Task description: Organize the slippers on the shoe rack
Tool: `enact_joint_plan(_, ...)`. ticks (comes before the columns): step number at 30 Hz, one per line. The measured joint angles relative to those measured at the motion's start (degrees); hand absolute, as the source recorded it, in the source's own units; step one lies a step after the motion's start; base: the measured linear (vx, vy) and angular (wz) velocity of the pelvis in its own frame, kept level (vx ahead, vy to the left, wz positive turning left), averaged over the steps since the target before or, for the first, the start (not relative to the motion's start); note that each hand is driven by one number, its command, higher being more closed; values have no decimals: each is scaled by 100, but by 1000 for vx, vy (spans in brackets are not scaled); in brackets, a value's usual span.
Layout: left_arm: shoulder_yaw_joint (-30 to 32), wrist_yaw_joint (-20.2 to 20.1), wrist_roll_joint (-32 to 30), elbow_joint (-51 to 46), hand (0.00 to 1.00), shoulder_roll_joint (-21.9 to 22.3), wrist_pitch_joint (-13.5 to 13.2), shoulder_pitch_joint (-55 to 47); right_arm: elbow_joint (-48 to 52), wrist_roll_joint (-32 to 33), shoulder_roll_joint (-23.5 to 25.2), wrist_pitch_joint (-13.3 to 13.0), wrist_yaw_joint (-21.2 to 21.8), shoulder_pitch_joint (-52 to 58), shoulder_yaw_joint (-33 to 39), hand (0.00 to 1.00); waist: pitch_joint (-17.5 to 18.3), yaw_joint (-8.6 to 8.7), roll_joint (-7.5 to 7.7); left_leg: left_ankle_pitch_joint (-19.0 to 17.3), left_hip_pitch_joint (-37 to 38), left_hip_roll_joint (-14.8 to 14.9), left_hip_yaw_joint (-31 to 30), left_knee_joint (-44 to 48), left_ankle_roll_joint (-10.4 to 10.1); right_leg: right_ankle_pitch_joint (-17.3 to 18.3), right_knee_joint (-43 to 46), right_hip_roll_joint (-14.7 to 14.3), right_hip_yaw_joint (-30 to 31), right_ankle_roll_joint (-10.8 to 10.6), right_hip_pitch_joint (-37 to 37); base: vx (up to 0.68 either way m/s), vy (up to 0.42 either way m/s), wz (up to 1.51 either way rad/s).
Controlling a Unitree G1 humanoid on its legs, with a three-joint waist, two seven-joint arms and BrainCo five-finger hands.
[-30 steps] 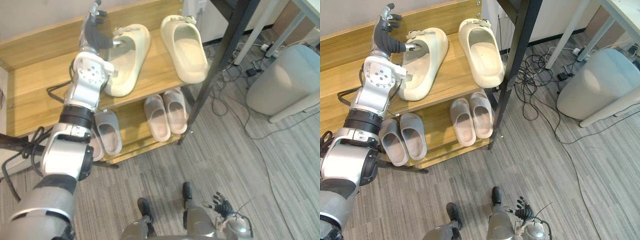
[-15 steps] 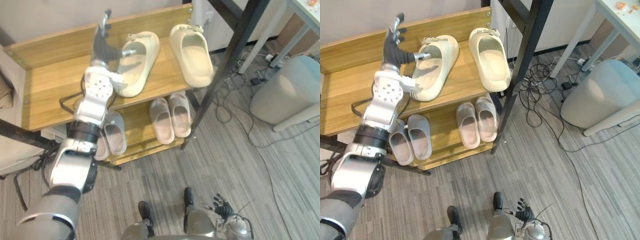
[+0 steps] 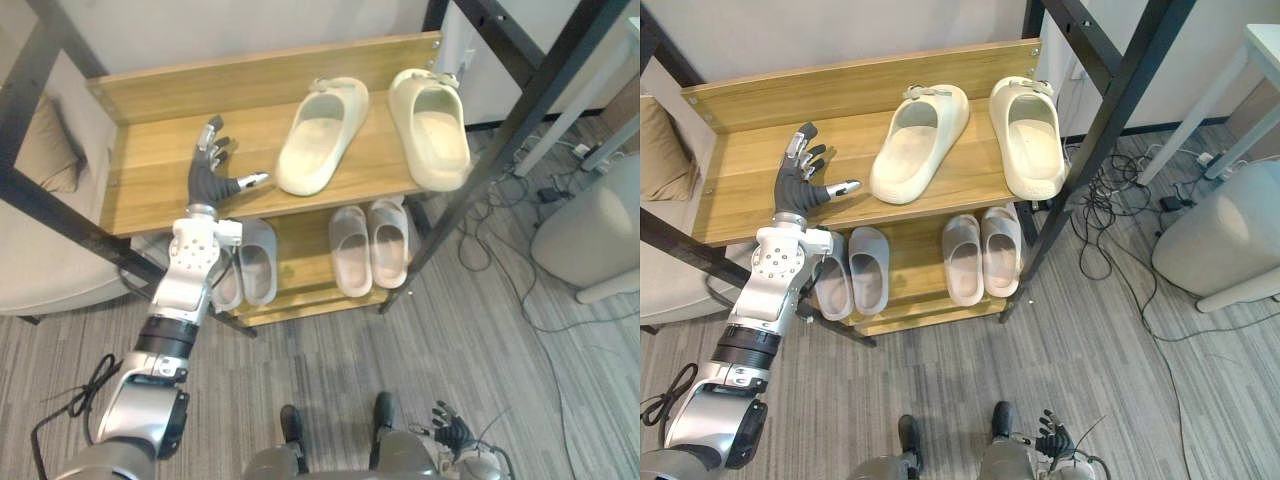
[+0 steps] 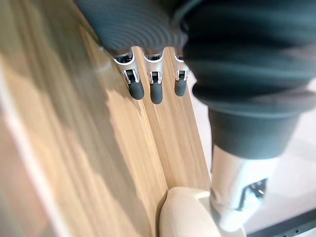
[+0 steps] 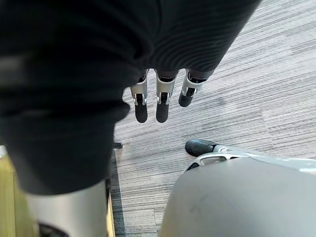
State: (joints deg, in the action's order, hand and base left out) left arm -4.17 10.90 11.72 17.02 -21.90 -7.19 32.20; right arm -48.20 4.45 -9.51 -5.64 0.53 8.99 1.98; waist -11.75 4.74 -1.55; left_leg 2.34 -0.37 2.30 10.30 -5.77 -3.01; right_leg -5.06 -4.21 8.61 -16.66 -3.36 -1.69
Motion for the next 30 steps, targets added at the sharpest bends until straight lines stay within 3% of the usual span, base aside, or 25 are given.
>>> enact_joint_plan(6,-58,-139,432,-47,0,308,-17,-197,0,-2,-8,55,4,23,-32,0,143,-8,-11,0,54,3,-54,-1,0,27,-4,1,-51,-27,93,-24,-6,4)
enact_joint_plan(15,-665,-231,671,-60,0,640,-19,-154,-1,-1,-5,59,-5,40,-99,0,302,13,3,7,54,7,-101,-3,-9,36,-15,1,-90,-59,123,-14,-4,2)
enact_joint_plan(30,-1169,-213,1014,328,0,1031,63,319,1,3,4,101,-35,0,-208,0,339,202,66,4,104,11,108,-6,-12,-61,-84,2,43,-63,82,-23,-2,-6)
